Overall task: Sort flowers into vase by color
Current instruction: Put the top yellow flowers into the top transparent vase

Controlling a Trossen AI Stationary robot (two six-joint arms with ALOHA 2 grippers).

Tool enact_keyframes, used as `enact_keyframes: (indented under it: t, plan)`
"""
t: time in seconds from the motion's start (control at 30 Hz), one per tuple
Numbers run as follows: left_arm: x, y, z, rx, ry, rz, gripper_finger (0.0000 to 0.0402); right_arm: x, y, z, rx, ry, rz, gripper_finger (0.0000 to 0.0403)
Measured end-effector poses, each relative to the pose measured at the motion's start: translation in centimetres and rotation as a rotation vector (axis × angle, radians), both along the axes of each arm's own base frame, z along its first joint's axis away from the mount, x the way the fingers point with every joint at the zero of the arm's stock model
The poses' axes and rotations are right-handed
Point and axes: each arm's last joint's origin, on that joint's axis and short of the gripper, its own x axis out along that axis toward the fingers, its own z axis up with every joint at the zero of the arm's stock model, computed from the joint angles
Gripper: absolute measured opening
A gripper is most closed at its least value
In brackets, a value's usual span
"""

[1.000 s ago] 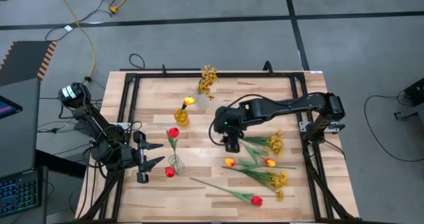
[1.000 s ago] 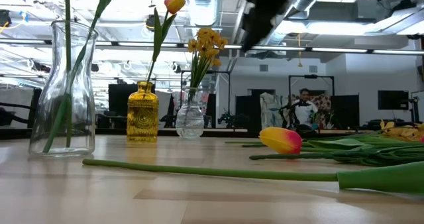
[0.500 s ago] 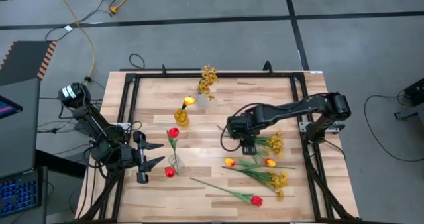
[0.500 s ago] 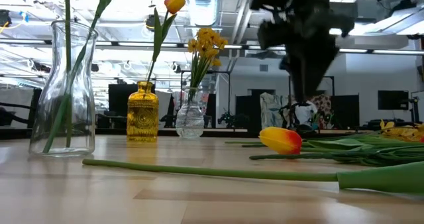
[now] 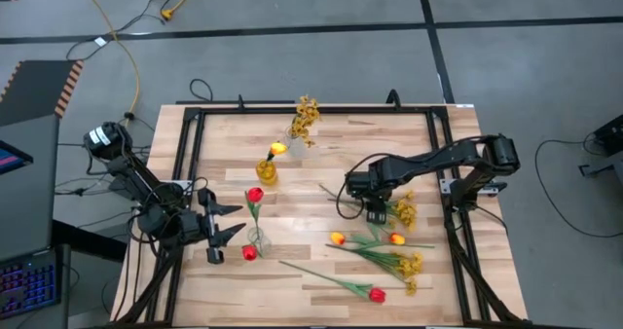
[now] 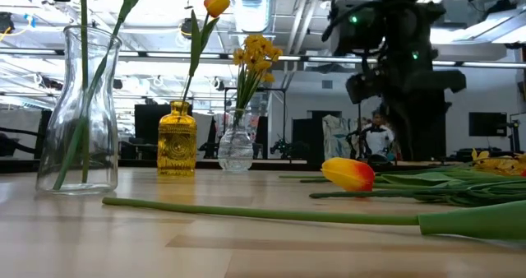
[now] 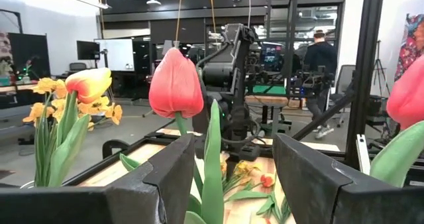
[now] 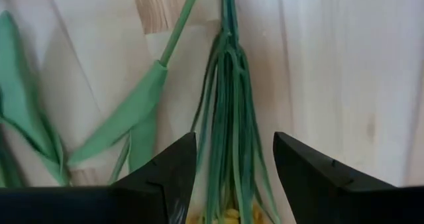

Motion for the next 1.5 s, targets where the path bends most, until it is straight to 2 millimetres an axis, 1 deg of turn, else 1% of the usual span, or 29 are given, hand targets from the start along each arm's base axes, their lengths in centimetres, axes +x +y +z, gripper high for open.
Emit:
enact_keyframes:
  t: [0.3, 0.43, 0.53, 0.77, 0.87, 1.07, 1.23, 1.43, 1.5]
  plan:
    - [0.1, 0.1, 0.0, 0.0, 0.0, 0.005, 0.0192, -1.4, 0.0, -2.5, -0.009, 0.049, -0.018, 0.0225]
    - [0.1, 0.1, 0.0, 0.0, 0.0, 0.005, 0.0192, -1.7, 0.0, -3.0, -0.009, 0.053, -0.018, 0.0209]
    - [0.1, 0.1, 0.0, 0.0, 0.0, 0.006, 0.0192, -1.9, 0.0, -3.4, -0.009, 0.048, -0.017, 0.0178]
    - [0.1, 0.1, 0.0, -0.001, 0.0, 0.007, 0.0192, -2.1, 0.0, -3.5, -0.009, 0.055, -0.017, 0.007]
    - [0.1, 0.1, 0.0, -0.001, 0.0, 0.007, 0.0192, -2.1, 0.0, -3.5, -0.009, 0.057, -0.011, 0.0037]
    - [0.0, 0.1, 0.1, -0.011, -0.008, 0.011, 0.0192, -2.4, 0.0, -2.6, -0.013, 0.153, -0.006, 0.0036]
    - [-0.1, 0.4, 0.6, -0.017, -0.03, 0.023, 0.0192, -2.5, -0.1, -1.0, -0.085, 0.239, 0.008, 0.0048]
    - [-0.2, 1.4, 1.6, -0.027, -0.082, 0.078, 0.0192, -2.3, -0.2, 1.1, -0.188, 0.307, 0.031, 0.0043]
    - [-0.2, 1.8, 1.9, -0.036, -0.091, 0.095, 0.0192, -2.0, -0.3, 1.9, -0.207, 0.301, 0.052, 0.0043]
